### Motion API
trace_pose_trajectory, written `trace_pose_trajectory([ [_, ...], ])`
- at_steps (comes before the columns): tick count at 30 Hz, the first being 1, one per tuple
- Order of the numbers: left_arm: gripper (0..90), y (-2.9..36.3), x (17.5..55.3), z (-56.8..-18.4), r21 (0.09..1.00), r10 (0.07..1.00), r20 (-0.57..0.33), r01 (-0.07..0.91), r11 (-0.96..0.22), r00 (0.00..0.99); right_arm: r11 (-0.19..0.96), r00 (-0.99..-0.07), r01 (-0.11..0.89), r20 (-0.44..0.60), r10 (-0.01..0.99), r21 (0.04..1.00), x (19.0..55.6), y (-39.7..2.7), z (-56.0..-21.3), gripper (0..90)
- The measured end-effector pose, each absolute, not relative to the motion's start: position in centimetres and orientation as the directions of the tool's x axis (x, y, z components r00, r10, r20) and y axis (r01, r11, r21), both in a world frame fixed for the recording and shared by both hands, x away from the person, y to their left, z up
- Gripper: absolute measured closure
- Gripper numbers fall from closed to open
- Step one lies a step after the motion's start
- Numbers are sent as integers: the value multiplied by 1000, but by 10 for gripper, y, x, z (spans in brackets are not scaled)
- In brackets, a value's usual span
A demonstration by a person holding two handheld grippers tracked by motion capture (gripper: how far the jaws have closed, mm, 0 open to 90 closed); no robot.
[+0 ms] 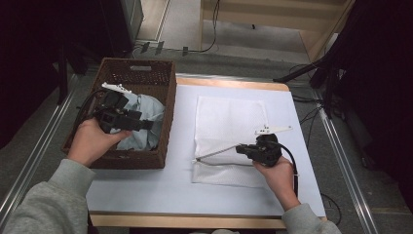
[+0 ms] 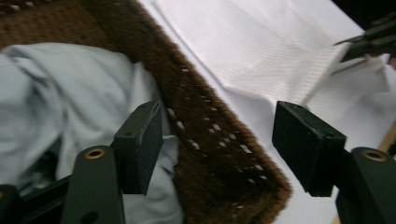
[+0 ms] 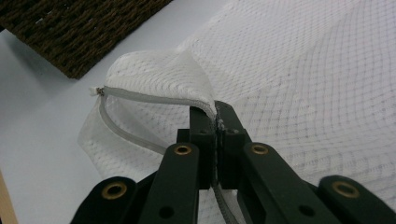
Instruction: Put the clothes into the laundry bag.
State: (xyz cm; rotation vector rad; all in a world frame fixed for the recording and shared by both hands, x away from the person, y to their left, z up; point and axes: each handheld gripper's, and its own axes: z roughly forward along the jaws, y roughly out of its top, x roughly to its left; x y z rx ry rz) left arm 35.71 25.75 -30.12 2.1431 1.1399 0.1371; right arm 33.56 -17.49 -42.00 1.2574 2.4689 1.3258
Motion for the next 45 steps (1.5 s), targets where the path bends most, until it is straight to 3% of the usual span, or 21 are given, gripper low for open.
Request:
trace_pose_trajectory([
  [9,233,271,376,-311,618,796,-190,700,-359,575,292,-662,626,295,689,723,335,-175,-420,886],
  [28,245,291,412,-340,561,829,-217,761,-325,515,283,-659,632,309,686,722,336,-174,-420,885],
  [45,53,305,439,-368,536,885,-176,796,-281,431,291,-662,628,300,687,722,336,-174,-420,885],
])
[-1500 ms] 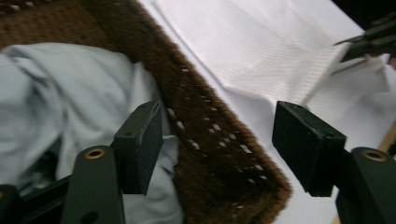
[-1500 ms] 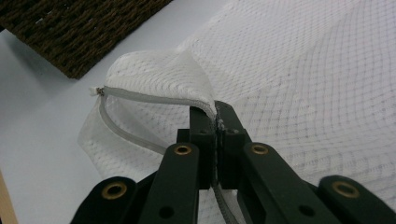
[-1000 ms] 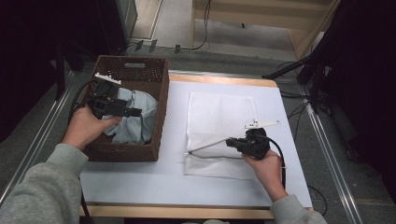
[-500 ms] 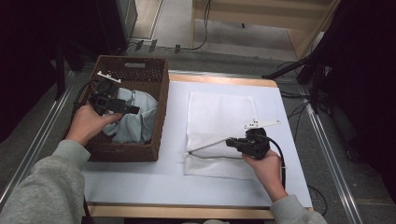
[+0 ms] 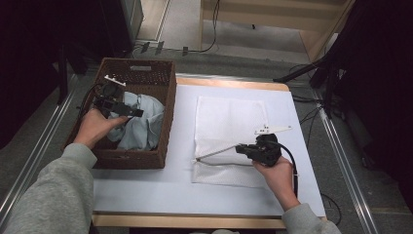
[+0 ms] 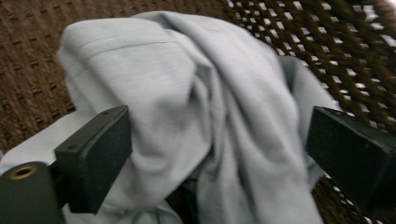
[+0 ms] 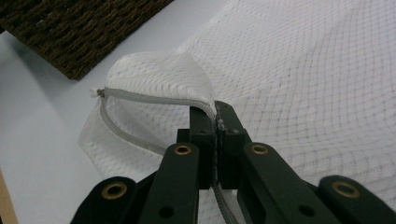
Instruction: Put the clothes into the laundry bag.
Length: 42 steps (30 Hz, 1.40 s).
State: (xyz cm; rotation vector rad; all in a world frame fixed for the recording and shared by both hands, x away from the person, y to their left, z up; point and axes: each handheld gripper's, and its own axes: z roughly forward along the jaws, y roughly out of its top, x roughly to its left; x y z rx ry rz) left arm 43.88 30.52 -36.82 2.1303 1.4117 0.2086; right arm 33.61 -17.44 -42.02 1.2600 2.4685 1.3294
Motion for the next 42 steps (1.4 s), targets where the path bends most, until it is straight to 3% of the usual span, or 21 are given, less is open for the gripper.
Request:
trace_pose_trajectory([
  [3,17,307,444,-375,519,888,-191,811,-270,418,293,-663,627,297,687,722,336,-174,-420,885],
  [12,22,295,450,-389,495,868,-223,819,-290,443,295,-662,630,298,688,719,336,-174,-420,885],
  [21,22,268,456,-401,475,869,-110,793,-380,483,299,-662,630,295,689,717,336,-173,-421,885],
  [26,23,276,461,-407,462,889,-141,823,-330,435,299,-663,628,293,689,718,336,-173,-421,885],
  [31,0,280,464,-416,470,908,-58,814,-341,414,295,-659,631,295,692,717,336,-175,-422,885],
  [34,0,283,466,-422,457,912,-90,830,-319,400,297,-661,629,292,691,719,336,-175,-422,885],
  [42,0,286,466,-430,476,919,-42,816,-326,392,297,-659,632,294,693,716,336,-174,-422,885],
])
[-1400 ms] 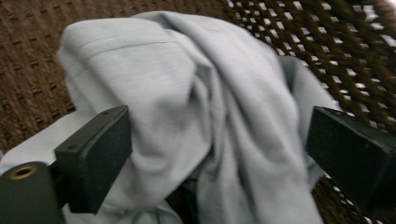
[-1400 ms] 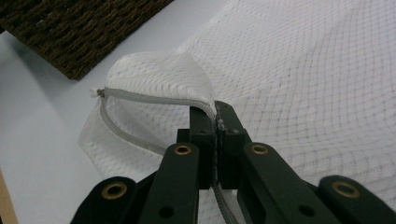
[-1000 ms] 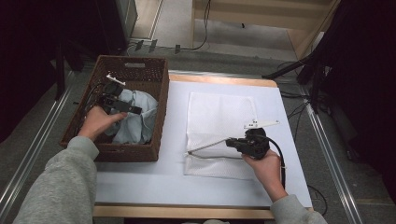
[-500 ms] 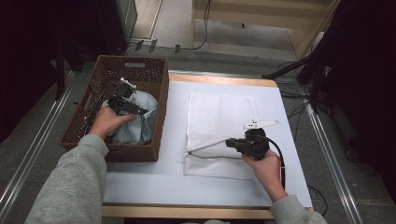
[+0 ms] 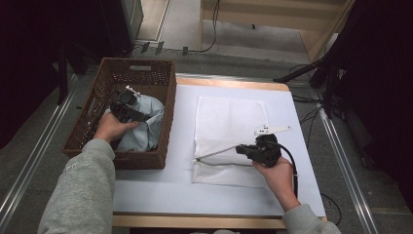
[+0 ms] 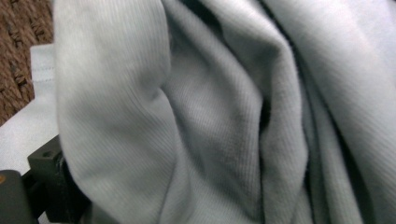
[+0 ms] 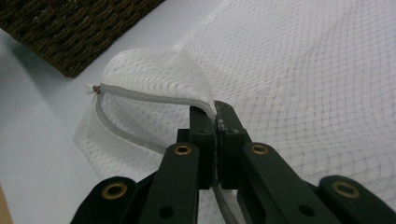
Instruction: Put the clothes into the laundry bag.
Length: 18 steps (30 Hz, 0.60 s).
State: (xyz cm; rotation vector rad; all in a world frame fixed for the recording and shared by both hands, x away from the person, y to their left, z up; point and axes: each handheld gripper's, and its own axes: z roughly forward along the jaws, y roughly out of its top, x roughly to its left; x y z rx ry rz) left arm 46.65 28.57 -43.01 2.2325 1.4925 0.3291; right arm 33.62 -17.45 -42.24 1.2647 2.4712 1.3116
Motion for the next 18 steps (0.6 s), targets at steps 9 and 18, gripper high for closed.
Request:
trace_pose_trajectory([
  [9,0,294,465,-439,507,927,-68,813,-285,368,294,-655,634,296,695,715,336,-175,-422,885],
  [18,233,289,462,-433,479,923,-87,828,-292,376,290,-653,634,296,698,716,337,-175,-423,885],
])
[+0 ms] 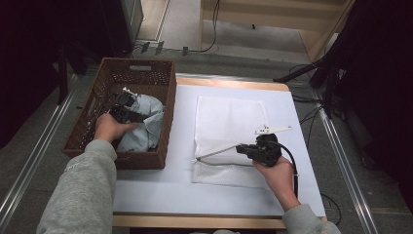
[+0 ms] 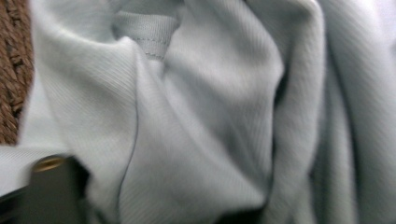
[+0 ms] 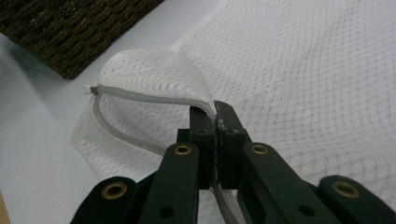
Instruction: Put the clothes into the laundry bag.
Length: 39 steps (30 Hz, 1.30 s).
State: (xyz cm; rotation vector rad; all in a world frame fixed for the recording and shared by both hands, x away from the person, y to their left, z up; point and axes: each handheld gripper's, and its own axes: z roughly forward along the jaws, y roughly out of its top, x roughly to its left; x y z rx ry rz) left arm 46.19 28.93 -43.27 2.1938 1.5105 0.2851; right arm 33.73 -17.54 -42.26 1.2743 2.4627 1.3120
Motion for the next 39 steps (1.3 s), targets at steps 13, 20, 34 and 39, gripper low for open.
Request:
trace_pose_trajectory([
  [13,601,285,460,-411,409,899,-147,853,-325,413,267,-648,637,314,694,723,338,-177,-422,881],
  [20,617,287,457,-397,456,890,-189,839,-295,416,272,-651,633,308,694,725,338,-178,-421,877],
  [34,618,307,451,-355,539,879,-246,811,-227,409,270,-651,631,308,694,728,337,-178,-420,877],
  [39,618,308,446,-334,569,866,-231,784,-249,443,268,-650,633,311,693,727,338,-178,-420,875],
])
